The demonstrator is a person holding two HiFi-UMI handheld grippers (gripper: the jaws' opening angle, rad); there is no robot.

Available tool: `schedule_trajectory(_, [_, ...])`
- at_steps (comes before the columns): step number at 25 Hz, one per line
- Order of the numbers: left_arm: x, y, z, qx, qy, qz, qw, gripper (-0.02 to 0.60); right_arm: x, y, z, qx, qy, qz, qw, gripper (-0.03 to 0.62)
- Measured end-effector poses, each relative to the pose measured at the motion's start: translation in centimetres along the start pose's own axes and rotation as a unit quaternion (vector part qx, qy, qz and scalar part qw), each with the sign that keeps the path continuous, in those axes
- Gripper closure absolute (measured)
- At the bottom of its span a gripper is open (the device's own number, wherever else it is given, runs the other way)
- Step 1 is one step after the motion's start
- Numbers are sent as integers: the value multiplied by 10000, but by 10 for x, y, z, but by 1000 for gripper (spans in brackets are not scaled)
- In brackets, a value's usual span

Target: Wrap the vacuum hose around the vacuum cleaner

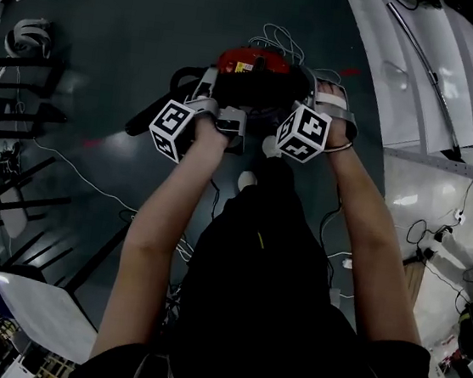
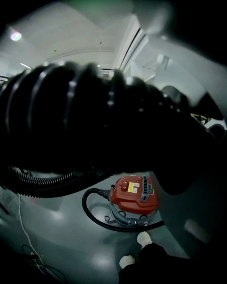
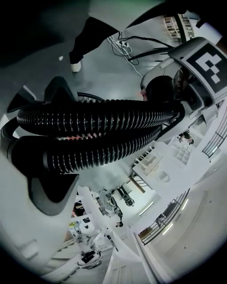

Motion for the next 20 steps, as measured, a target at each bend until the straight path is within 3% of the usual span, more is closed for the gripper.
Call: schedule_trajectory(20, [-86,25,-93,455,332,472,9973,382,-1,-27,-128,84,763,482,9959,143])
Point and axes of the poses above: the fingertips, and each gripper's own axes: z backward along the fingers, x to its right, y out of its top, the point moved 7 cm from there along z, backward along the fingers, and after that the axes turned 3 degrees about z, right-handed, at the moved point
